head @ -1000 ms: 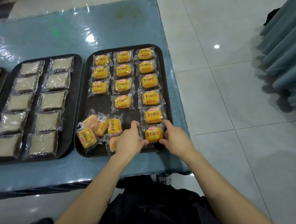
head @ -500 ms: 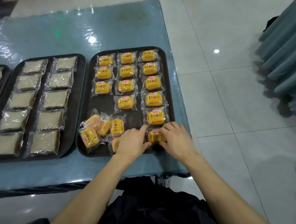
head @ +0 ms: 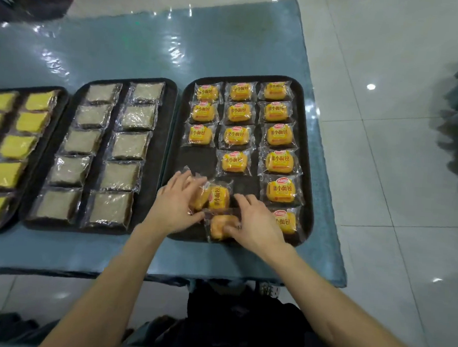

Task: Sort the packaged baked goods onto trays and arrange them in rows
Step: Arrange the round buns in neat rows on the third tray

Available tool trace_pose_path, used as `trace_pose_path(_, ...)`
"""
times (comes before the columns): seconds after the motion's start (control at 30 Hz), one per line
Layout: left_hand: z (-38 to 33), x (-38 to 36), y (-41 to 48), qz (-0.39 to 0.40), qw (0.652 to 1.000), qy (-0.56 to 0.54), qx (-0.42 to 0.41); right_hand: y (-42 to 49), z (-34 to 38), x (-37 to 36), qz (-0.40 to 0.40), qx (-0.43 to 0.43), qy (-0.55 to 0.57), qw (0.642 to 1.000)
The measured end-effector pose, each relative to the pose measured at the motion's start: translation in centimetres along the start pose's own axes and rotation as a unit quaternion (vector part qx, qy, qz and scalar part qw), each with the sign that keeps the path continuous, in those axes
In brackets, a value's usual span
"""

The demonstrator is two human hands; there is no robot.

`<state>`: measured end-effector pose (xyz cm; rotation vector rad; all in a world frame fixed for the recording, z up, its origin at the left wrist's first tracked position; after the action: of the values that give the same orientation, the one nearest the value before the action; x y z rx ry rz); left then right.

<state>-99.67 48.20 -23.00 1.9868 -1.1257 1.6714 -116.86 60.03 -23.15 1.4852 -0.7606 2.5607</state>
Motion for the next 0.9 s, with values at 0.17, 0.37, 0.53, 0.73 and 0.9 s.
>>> trace_pose_path(0.17,1.9,0.2,1.0,0.045,0.999,-0.02,-0.011,1.2,1.4,-1.2,0.031,-0.026,-0.092,0.995)
trace_pose_path(0.37,1.9,0.3,1.5,0.044,0.997,0.006,-0.066,1.1,1.2,2.0,0.06,-0.095,-0.027,0.993)
trace_pose_path(0.53,4.8,1.6,2.4,0.076,0.987,-0.121,-0.07,0.5,-0.1,5.3,-0.033,-0.207,0.086,0.974)
trace_pose_path(0.73,8.5,1.3,2.7,0.112,0.977,-0.156,-0.09,-0.8,3.0,3.7,-0.159,-0.206,0.038,0.965)
trace_pose_path(0.9,9.1,0.3,2.9,0.113,0.975,-0.168,-0.094,-1.3,3.4,-0.4,-0.074,-0.215,-0.012,0.974)
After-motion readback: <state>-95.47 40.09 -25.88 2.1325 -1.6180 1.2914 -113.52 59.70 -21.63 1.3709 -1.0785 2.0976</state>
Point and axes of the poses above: each hand's wrist, its own y-axis towards the middle knuckle, its own x-axis out of the back of the hand, z = x × y, the point moved 8 cm from there along y, towards the middle knuckle, and after that the axes turned 12 degrees about -x, right-handed, at the moved point
